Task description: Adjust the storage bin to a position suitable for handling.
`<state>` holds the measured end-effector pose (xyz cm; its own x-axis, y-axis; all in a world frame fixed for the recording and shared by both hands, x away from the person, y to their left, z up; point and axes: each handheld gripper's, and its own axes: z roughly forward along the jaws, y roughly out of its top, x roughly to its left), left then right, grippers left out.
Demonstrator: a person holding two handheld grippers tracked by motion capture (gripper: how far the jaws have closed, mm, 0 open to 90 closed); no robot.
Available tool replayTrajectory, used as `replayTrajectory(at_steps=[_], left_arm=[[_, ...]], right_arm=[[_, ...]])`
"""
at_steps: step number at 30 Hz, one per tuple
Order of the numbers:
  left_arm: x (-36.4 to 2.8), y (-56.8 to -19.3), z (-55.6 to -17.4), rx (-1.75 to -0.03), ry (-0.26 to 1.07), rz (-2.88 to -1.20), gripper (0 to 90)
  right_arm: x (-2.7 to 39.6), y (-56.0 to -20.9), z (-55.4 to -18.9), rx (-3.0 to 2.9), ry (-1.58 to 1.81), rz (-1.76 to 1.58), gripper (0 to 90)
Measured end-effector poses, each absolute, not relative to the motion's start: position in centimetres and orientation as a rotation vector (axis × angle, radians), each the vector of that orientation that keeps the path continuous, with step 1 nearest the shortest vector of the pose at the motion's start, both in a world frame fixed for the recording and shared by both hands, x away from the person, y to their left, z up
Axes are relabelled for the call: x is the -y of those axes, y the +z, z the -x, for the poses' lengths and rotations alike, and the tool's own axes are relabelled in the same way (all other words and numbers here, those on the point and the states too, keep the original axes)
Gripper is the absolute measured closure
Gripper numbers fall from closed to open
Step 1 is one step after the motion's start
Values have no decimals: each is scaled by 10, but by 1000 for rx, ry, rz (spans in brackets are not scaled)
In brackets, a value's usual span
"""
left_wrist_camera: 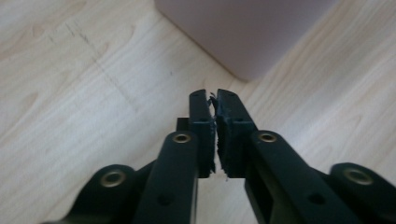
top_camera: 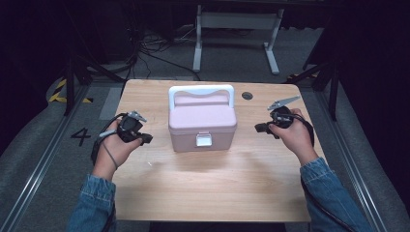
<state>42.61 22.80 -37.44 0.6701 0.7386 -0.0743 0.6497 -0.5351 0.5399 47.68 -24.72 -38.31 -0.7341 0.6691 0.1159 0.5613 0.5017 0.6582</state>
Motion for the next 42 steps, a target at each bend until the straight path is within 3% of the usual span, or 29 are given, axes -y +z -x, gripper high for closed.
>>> replayTrajectory(at_steps=[6, 11, 20, 29, 36, 42], left_arm=[[-219, -379, -452, -1078, 200, -2275, 900], [-207, -389, -472, -1090, 227, -2311, 900], [-197, -404, -488, -1053, 150, -2253, 898], [-179, -398, -484, -1087, 248, -2354, 900], [-171, -400, -466, -1033, 178, -2344, 900], [-153, -401, -437, -954, 162, -2358, 900]], right_arm=[[229, -388, -503, -2580, 1131, -1063, 900], [206, -399, -523, -2579, 1206, -1042, 900], [189, -411, -534, -2571, 1192, -1080, 900], [188, -410, -528, -2560, 1186, -1150, 900], [202, -410, -511, -2569, 1201, -1178, 900], [227, -411, -472, -2581, 1221, -1186, 900]])
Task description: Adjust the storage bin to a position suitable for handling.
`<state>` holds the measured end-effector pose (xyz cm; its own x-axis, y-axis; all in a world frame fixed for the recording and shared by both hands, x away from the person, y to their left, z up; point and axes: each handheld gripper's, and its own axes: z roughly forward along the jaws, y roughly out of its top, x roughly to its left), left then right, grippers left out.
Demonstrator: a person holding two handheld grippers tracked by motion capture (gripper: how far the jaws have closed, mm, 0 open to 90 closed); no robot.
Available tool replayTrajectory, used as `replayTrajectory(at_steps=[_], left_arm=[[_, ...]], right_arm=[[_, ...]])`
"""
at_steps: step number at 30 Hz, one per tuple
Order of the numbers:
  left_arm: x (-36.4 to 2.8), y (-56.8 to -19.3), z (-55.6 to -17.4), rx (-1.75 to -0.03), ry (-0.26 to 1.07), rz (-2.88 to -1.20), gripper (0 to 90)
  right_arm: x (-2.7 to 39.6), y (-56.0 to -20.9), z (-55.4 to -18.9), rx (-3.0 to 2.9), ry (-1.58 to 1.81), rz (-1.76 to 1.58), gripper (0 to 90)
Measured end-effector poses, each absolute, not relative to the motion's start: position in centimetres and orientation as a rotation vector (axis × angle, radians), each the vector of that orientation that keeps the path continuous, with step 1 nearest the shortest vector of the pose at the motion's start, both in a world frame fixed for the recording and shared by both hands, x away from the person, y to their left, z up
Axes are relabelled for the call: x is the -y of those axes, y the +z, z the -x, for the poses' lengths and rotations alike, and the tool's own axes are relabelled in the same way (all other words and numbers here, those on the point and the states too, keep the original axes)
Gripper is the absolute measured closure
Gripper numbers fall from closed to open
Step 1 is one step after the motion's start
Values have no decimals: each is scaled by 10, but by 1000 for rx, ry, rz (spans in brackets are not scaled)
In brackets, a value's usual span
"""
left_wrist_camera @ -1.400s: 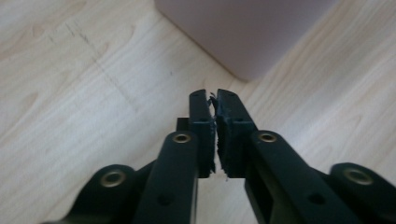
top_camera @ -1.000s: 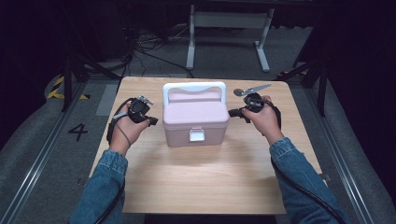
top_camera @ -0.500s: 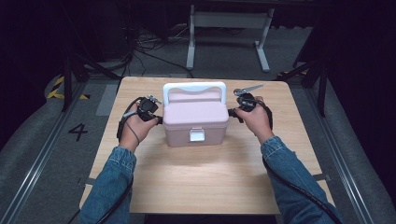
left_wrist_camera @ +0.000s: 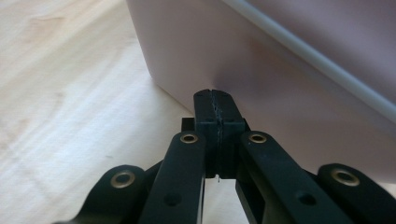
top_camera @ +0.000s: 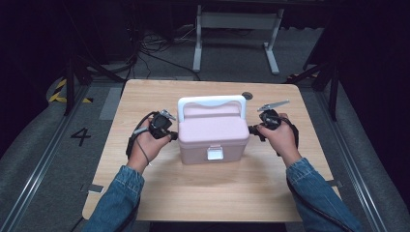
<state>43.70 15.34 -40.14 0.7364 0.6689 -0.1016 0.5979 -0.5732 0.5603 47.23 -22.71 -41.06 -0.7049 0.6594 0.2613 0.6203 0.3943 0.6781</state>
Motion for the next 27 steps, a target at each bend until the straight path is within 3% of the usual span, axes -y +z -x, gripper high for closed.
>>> replayTrajectory(at_steps=[16, 22, 23, 27], left_arm=[[-115, -402, -384, -793, 119, -2408, 900], [-119, -399, -384, -804, 145, -2388, 723], [-122, -393, -382, -825, 134, -2380, 679], [-130, -372, -378, -843, 221, -2409, 573]], right_arm=[[269, -404, -384, -2596, 1123, -1215, 900], [275, -402, -375, -2564, 1147, -1233, 887], [279, -399, -374, -2534, 1135, -1227, 816], [289, -398, -373, -2531, 1081, -1222, 723]])
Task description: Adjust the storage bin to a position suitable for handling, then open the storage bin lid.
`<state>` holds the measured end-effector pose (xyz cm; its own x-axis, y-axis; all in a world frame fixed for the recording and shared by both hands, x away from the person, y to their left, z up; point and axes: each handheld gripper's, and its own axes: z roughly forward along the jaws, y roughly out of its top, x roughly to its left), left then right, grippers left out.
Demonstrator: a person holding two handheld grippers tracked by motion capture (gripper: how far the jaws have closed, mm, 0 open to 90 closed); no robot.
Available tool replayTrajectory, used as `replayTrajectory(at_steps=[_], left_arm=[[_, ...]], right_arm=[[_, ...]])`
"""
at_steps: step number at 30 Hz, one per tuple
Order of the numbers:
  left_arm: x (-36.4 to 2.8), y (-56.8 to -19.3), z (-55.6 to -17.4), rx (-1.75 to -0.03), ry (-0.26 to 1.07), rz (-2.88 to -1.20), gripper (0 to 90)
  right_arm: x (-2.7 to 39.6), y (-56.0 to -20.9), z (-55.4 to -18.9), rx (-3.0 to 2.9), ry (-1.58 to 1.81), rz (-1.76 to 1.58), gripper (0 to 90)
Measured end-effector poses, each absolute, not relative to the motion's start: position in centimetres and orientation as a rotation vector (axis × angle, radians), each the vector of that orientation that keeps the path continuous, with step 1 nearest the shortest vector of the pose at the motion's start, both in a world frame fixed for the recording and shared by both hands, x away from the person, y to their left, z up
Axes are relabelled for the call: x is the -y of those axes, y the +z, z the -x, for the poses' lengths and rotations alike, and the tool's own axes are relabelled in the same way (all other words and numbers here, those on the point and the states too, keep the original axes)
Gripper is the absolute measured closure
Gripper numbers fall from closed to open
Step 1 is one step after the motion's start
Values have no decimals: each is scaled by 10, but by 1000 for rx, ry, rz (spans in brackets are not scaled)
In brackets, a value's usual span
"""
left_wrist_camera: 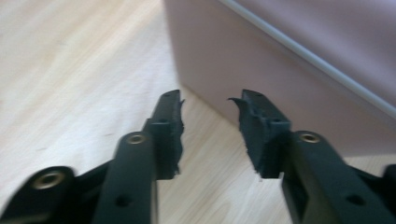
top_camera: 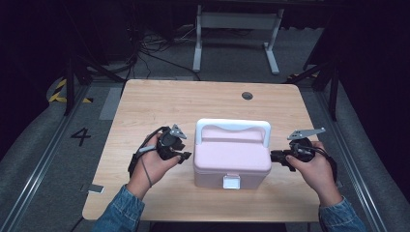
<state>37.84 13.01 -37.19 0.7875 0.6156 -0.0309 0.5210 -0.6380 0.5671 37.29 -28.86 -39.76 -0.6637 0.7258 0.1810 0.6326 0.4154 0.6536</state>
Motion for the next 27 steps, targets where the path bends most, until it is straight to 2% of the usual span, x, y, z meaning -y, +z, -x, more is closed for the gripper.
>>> replayTrajectory(at_steps=[5, 13, 18, 23, 27], left_arm=[[-138, -352, -379, -829, 245, -2388, 489], [-132, -303, -383, -717, 256, -2368, 300], [-123, -289, -390, -682, 275, -2349, 216], [-100, -284, -405, -633, 300, -2412, 201], [-85, -286, -414, -600, 314, -2444, 229]], right_arm=[[302, -396, -369, -2503, 1093, -1248, 674], [315, -382, -363, -2461, 1124, -1259, 663], [318, -381, -359, -2456, 1122, -1260, 663], [321, -379, -356, -2452, 1128, -1260, 656], [323, -378, -354, -2455, 1128, -1261, 649]])
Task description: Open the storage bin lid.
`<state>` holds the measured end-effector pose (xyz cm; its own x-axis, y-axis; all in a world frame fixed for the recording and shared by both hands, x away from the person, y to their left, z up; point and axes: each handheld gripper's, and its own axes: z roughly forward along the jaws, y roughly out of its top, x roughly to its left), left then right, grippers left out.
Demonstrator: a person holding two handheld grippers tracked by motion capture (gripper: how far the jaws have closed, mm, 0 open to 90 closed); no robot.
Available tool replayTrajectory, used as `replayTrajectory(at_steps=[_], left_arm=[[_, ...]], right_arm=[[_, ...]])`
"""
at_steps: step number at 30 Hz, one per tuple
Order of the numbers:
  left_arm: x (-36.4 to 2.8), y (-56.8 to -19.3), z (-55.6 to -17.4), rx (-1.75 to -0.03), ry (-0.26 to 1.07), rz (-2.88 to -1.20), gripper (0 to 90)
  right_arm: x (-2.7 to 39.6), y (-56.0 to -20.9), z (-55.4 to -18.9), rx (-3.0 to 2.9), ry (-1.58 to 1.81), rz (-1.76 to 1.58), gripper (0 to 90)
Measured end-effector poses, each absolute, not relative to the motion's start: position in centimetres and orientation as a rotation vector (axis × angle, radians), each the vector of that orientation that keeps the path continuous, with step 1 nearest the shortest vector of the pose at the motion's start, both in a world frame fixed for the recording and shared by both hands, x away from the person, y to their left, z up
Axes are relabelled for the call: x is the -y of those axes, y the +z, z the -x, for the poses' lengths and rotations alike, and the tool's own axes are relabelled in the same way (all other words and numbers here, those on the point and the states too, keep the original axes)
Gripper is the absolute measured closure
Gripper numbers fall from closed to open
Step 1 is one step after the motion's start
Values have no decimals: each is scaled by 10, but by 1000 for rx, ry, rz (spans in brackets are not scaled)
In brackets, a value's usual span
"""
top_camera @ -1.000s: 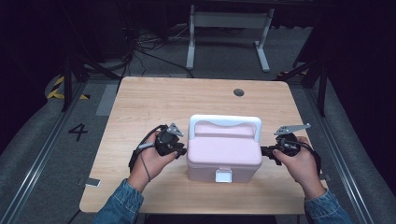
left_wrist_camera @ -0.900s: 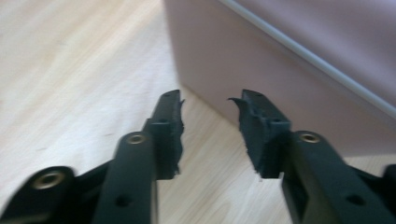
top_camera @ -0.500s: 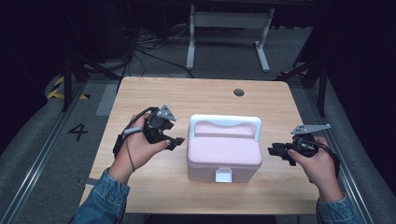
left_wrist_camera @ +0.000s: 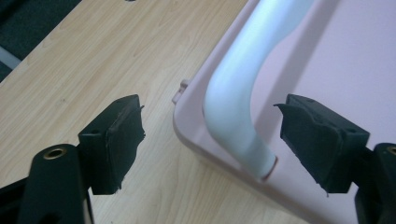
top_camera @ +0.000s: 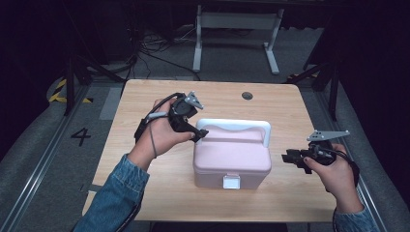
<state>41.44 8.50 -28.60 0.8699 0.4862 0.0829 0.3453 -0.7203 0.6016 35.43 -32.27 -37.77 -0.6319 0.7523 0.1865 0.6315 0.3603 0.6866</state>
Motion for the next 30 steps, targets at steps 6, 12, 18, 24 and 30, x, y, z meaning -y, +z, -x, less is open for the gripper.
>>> replayTrajectory(at_steps=[6, 12, 18, 24, 30], left_arm=[[-68, -291, -422, -593, 364, -2478, 366], [-62, -291, -421, -547, 366, -2510, 594], [-62, -287, -419, -483, 354, -2530, 667], [-65, -280, -419, -474, 319, -2506, 671], [-67, -273, -421, -477, 289, -2503, 673]], right_arm=[[324, -380, -353, -2456, 1128, -1264, 644], [326, -380, -353, -2453, 1134, -1270, 639], [325, -380, -352, -2453, 1130, -1263, 633], [322, -377, -351, -2458, 1138, -1240, 629], [323, -370, -346, -2451, 1153, -1215, 636]])
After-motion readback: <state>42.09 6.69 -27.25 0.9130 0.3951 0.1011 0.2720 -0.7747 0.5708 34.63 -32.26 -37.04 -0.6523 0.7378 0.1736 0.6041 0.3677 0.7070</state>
